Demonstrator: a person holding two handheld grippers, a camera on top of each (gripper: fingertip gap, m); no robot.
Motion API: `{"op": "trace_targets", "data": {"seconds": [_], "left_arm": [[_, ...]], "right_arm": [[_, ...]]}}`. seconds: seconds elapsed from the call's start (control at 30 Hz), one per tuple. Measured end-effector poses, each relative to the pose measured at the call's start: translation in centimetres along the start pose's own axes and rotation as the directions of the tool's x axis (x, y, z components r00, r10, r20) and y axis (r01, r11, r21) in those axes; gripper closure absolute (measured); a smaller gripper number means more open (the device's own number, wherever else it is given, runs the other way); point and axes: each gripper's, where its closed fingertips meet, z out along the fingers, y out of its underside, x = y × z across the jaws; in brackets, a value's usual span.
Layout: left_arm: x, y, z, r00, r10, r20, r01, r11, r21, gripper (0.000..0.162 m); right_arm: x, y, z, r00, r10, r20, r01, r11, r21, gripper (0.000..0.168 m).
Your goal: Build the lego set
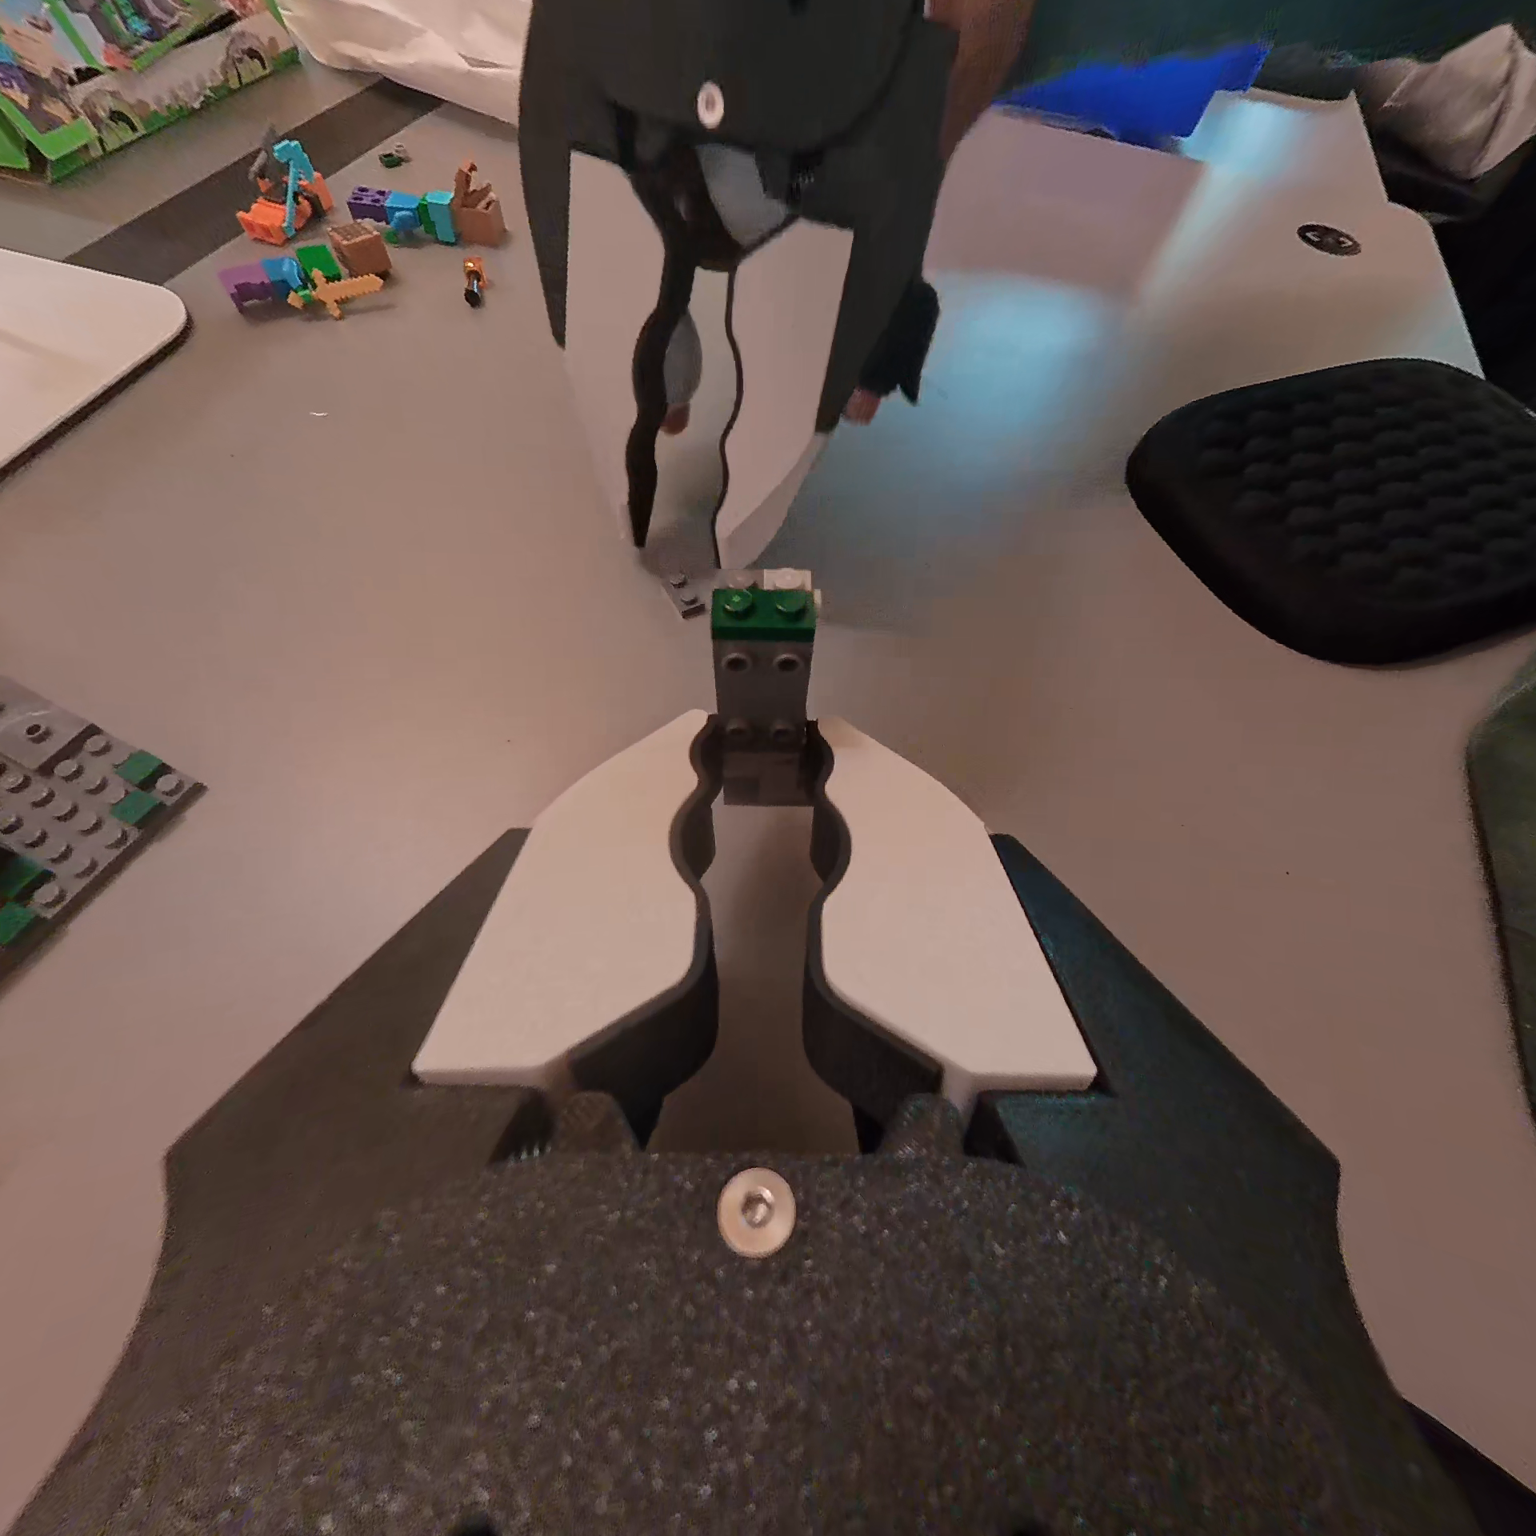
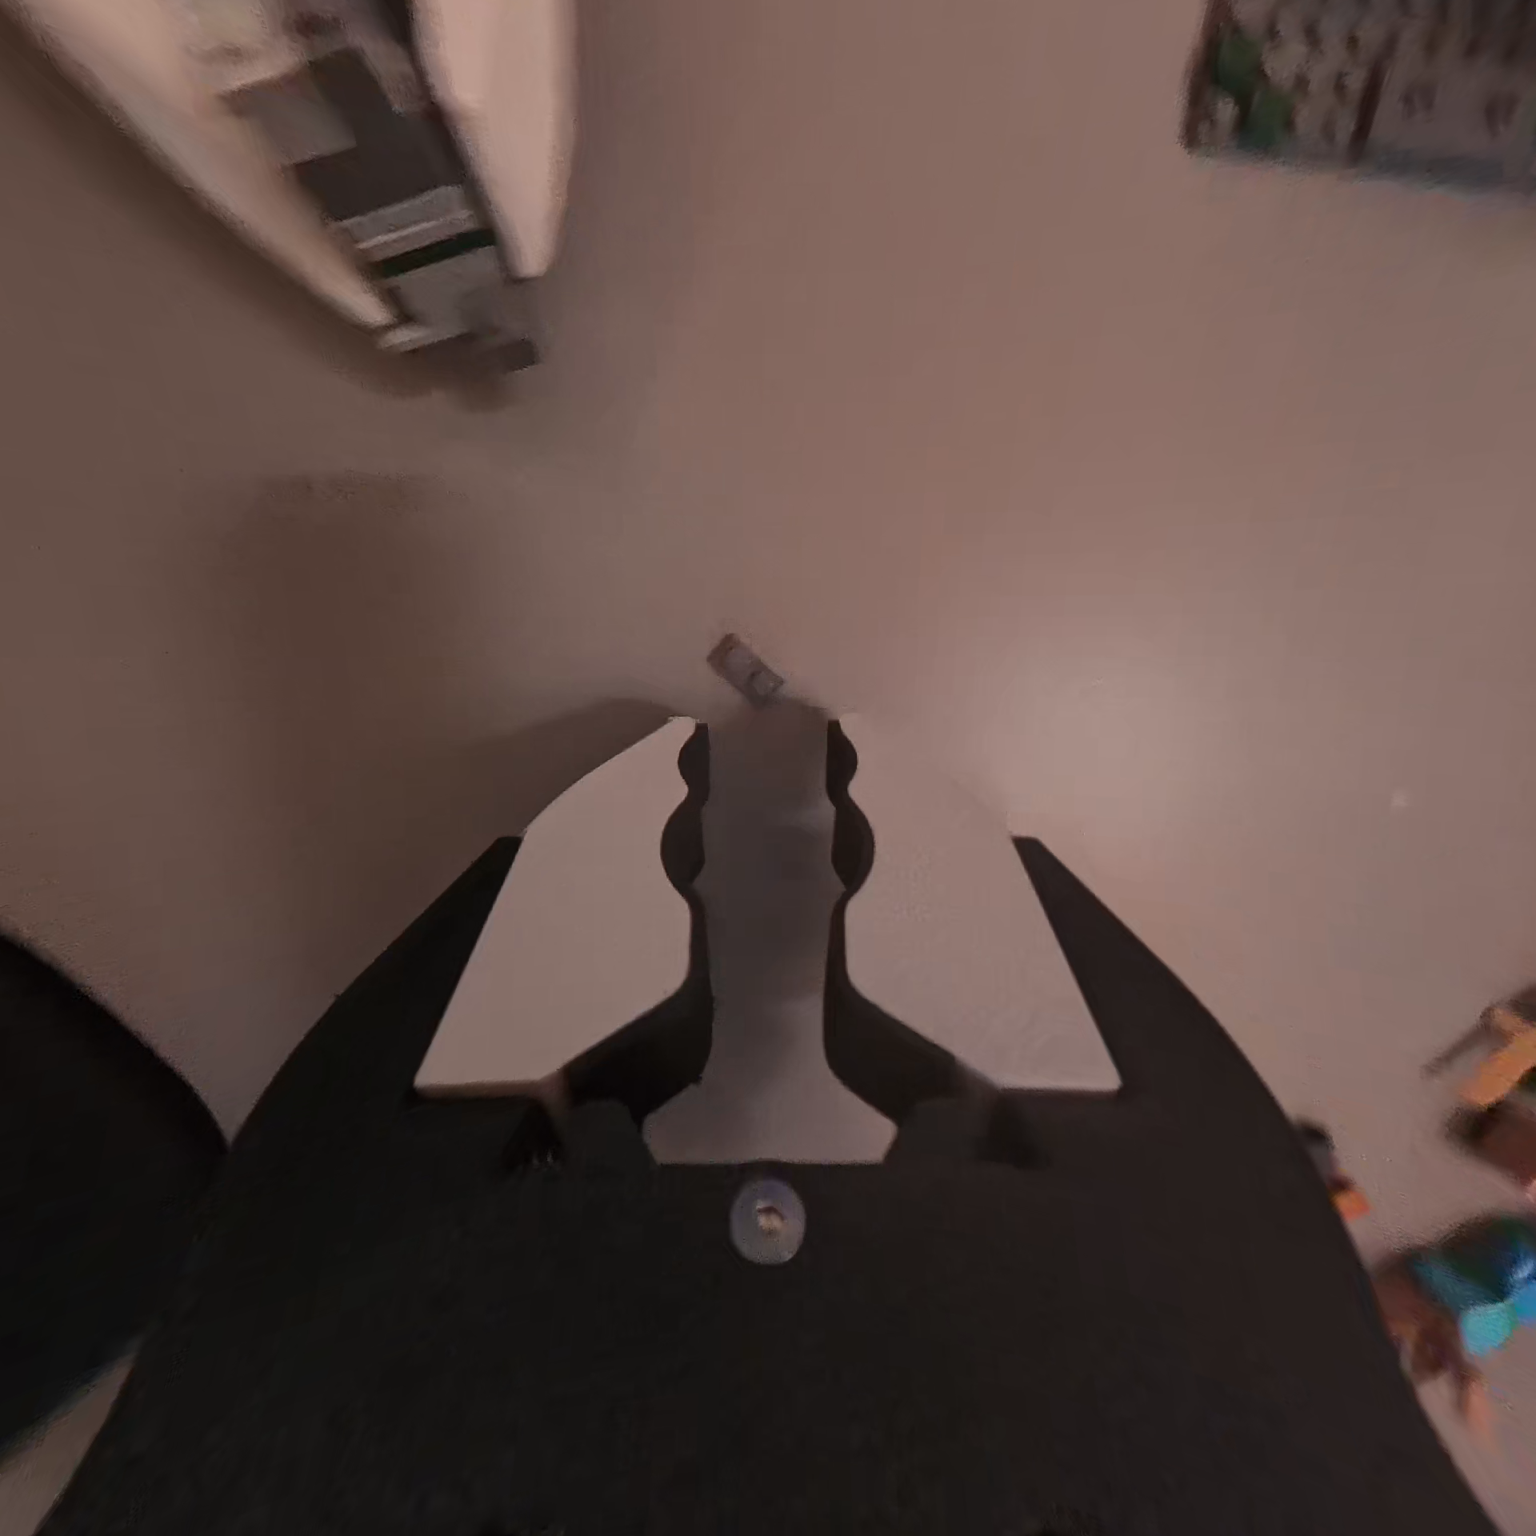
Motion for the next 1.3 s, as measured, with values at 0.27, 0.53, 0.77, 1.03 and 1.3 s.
{"op": "trace_targets", "data": {"seconds": [0.27, 0.53, 0.77, 1.03, 1.3], "left_arm": [[0.0, 0.1, 0.1, 1.000, -0.013, -0.001, 0.013, 1.000, -0.002, 0.143], [0.4, -0.2, -0.1, 1.000, 0.009, 0.005, -0.009, 1.000, 0.002, 0.143], [0.6, -0.1, 0.0, 1.000, 0.022, 0.002, -0.022, 1.000, -0.008, 0.143], [0.6, 0.0, 0.0, 1.000, 0.029, 0.006, -0.029, 1.000, -0.012, 0.143], [0.7, 0.1, 0.2, 1.000, 0.023, -0.003, -0.024, 1.000, -0.017, 0.143]], "right_arm": [[-1.0, -0.6, 0.6, 0.923, 0.369, -0.109, -0.367, 0.929, 0.045, 0.137], [-0.7, -0.8, 0.8, 0.892, 0.424, -0.158, -0.417, 0.906, 0.077, 0.140], [-0.7, -1.0, 0.9, 0.899, 0.397, -0.184, -0.389, 0.918, 0.076, 0.153], [-0.9, -0.9, 0.8, 0.910, 0.377, -0.171, -0.372, 0.926, 0.066, 0.154], [-1.6, -3.8, -2.4, 0.977, 0.184, -0.108, -0.169, 0.976, 0.136, 0.154]]}}
